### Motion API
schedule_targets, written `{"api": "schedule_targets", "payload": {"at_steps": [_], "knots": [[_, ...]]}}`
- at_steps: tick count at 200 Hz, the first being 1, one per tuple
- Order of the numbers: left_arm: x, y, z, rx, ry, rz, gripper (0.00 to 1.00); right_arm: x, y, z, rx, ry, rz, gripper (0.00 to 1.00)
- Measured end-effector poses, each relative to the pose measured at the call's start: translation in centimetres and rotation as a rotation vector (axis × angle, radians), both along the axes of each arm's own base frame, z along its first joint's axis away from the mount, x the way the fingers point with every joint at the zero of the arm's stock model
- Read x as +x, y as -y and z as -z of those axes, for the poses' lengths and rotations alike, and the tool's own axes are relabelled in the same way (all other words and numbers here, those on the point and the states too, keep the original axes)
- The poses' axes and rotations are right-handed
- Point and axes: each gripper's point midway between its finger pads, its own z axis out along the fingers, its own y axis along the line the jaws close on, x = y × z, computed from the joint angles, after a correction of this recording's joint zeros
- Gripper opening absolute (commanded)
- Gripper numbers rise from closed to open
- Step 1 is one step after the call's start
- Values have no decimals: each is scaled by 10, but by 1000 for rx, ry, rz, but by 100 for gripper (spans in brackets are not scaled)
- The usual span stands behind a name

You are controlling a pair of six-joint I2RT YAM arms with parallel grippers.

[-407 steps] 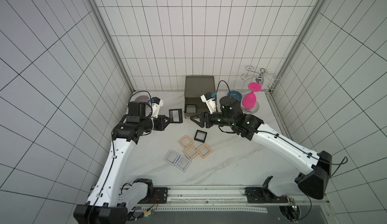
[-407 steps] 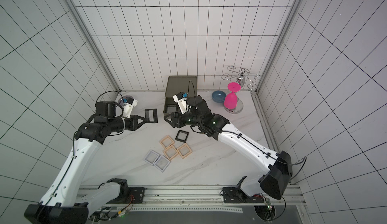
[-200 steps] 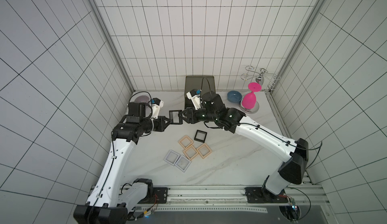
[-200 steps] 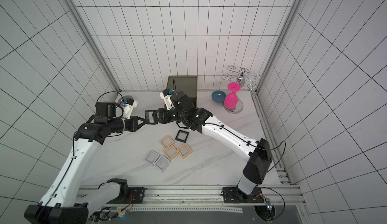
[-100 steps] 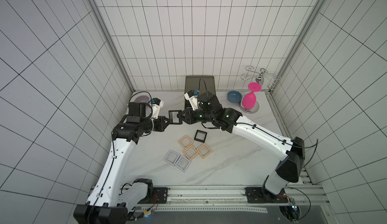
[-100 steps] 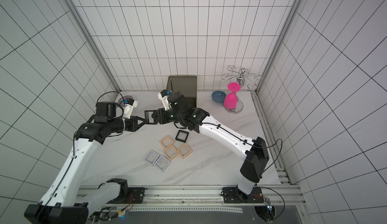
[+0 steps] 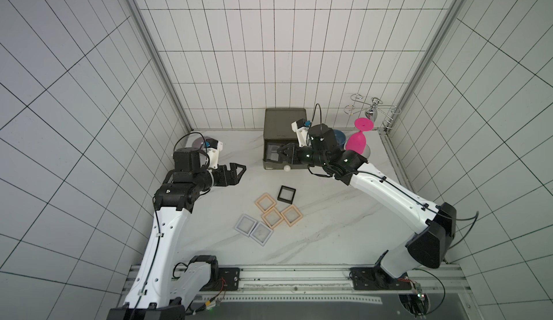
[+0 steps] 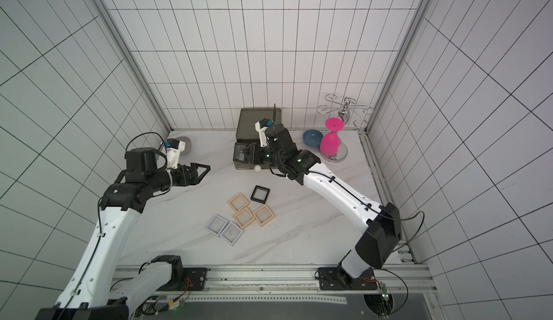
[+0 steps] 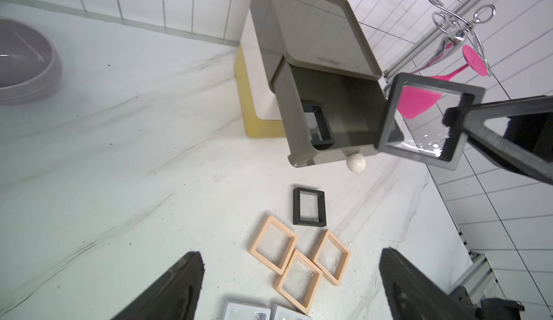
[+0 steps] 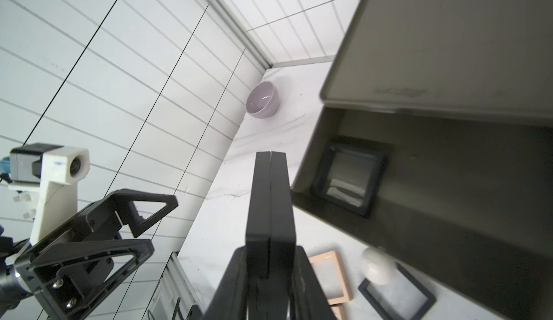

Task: Place the brooch boxes into the drawer by color
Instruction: Place the brooch box in the drawer.

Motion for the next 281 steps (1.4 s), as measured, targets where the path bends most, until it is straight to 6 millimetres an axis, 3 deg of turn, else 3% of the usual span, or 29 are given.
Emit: {"api": "schedule_targets", "payload": {"at_steps": [22, 49, 85, 105, 165, 180, 193, 217, 233, 281], "knots": [[5, -4, 10, -9, -18, -25, 96, 26, 27, 1, -5, -1, 58, 13], [8, -6, 21, -14, -44, -40, 96, 45, 49, 25, -74, -40, 69, 13], [10, -7, 21, -14, -38, -51, 96, 50, 52, 71, -167, -124, 14, 12], [11, -7, 23, -16, -41, -53, 96, 52, 47, 83, -186, -143, -12, 12], [11, -6, 27, -29, -51, -53, 96, 64, 34, 99, -198, -170, -45, 15], [11, -6, 27, -31, -51, -52, 96, 68, 30, 97, -199, -165, -50, 21], [11, -6, 26, -33, -49, -51, 96, 71, 29, 97, -204, -165, -51, 34], [11, -4, 25, -39, -47, -43, 96, 74, 31, 104, -235, -166, -42, 41], [11, -2, 26, -47, -48, -32, 96, 75, 36, 110, -267, -170, -29, 45], [12, 4, 33, -58, -74, -5, 96, 83, 47, 96, -335, -108, 12, 50]]}}
